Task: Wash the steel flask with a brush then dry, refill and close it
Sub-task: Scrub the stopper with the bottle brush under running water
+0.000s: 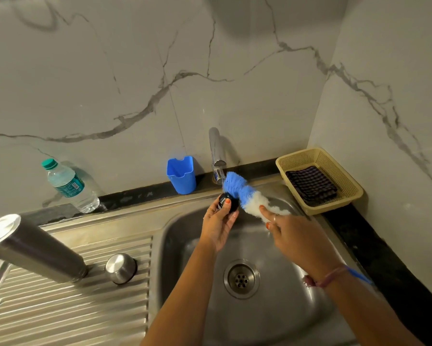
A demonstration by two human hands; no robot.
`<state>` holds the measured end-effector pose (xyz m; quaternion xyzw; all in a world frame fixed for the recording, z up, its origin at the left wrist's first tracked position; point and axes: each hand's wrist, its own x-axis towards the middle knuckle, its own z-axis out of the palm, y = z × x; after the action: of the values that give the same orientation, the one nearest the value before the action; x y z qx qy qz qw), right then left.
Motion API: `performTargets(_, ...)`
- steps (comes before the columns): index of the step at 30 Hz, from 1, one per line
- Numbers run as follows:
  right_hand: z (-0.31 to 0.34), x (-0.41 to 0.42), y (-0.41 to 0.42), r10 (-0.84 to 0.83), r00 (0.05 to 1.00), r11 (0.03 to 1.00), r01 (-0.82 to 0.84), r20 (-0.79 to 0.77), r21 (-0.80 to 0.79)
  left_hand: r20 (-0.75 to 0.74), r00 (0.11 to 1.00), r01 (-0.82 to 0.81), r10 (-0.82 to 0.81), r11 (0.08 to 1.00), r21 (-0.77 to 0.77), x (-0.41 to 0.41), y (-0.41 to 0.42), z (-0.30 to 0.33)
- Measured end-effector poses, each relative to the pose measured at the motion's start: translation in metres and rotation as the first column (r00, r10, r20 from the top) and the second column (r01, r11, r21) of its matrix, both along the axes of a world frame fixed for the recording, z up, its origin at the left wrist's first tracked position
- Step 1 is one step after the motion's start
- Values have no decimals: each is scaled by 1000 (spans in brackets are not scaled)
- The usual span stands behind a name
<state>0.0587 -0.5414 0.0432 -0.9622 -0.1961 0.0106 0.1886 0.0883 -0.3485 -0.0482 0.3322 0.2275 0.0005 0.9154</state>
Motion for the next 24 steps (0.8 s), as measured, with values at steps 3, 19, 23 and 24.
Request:
performTargets(3,3,-7,4,49,997,997,-45,60,-68,-13,999,-31,32,999,24,3,4,-1)
performTargets(19,44,-17,23,50,985,957,0,163,-289,-43,999,5,-1,996,88,-1,-2,-1)
performTargets(23,38,-6,40,52,991,957,-16,120,-289,-26,1000,10,-7,996,93,1,0,4)
performTargets(24,39,-6,39,62,993,956,-29,104,-291,-29,1000,7,-4,995,102,1,3,2)
